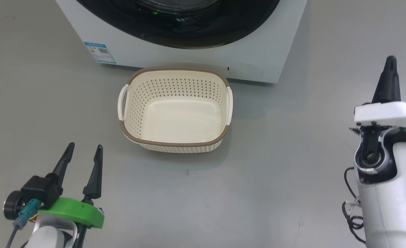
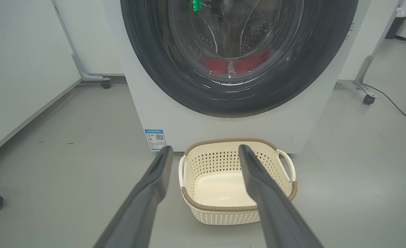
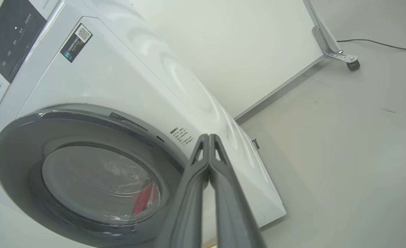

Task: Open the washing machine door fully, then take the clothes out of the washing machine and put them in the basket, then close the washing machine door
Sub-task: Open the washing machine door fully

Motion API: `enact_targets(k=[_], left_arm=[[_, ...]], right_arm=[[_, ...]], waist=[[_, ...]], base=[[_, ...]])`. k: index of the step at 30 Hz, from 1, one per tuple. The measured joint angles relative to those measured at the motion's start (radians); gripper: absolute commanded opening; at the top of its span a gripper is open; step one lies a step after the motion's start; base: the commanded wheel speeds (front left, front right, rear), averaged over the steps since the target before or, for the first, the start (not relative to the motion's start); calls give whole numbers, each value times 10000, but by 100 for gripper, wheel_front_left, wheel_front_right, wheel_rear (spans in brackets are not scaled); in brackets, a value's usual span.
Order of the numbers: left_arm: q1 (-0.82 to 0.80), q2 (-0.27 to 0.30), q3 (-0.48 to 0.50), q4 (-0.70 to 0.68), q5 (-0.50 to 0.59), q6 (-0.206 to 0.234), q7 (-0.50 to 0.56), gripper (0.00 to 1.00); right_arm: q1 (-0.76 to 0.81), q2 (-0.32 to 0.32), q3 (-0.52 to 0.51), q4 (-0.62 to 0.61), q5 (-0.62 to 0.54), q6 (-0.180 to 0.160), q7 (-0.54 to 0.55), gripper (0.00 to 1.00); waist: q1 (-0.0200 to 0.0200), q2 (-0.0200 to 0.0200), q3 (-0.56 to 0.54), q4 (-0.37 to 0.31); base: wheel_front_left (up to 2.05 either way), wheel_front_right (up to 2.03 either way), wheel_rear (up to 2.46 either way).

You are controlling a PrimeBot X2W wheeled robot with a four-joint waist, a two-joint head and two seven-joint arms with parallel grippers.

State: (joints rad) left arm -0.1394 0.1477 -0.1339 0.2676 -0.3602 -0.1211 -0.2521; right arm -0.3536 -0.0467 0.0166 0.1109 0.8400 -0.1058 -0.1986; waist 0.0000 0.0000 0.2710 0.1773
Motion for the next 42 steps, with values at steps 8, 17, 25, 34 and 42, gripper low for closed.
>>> enact_targets(k=[8, 17, 25, 34, 42], left_arm=[[-348, 104, -263, -94, -481, -2, 0, 100], [-707, 265, -334, -205, -918, -2, 0, 100], [-966, 295, -470, -245, -1152, -2, 0, 100], [-1402, 328, -646, -272, -1524, -2, 0, 100], [-1596, 336, -757, -244, -1680, -2, 0, 100]], right_arm=[[-1604, -63, -217, 136, 1200, -104, 706, 0], [-3285, -136, -8, 669, 1114, -127, 1724, 0], [-4770, -174, -58, 1051, 1275, -203, 2454, 0], [-6359, -240, -512, 2086, 1315, -205, 3365, 0], [-7549, -261, -746, 2913, 1045, -209, 3791, 0]], waist=[[0, 0, 757, 516], [0, 0, 1575, 931], [1, 0, 2146, 1139], [1, 0, 2829, 1418], [0, 0, 3215, 1648]], base=[[0, 0, 0], [0, 0, 0], [0, 0, 0], [0, 0, 0], [0, 0, 0]])
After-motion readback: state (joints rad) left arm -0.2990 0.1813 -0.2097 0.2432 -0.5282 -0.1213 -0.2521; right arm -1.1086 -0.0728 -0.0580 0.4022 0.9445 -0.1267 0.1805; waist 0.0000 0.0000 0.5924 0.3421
